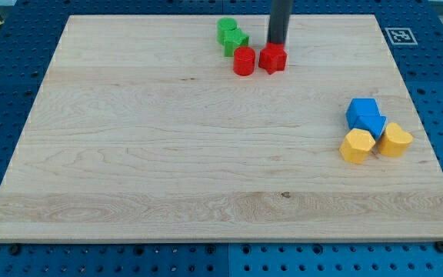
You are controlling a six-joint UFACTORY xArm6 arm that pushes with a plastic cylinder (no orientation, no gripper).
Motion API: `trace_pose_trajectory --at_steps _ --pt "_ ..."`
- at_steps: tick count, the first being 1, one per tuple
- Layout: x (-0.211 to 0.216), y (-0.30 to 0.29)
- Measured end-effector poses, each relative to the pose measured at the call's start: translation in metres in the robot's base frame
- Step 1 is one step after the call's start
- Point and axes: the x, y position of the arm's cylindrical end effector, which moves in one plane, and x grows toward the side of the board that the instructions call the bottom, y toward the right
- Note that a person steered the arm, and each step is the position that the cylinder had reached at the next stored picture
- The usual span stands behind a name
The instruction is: Move the red star bottom right to the red circle
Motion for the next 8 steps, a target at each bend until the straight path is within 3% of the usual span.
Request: trace_pose_trajectory --at_steps 2,4,8 --pt "0.019 0.026" --pt "-0.014 0.021" --pt "0.012 0.002"
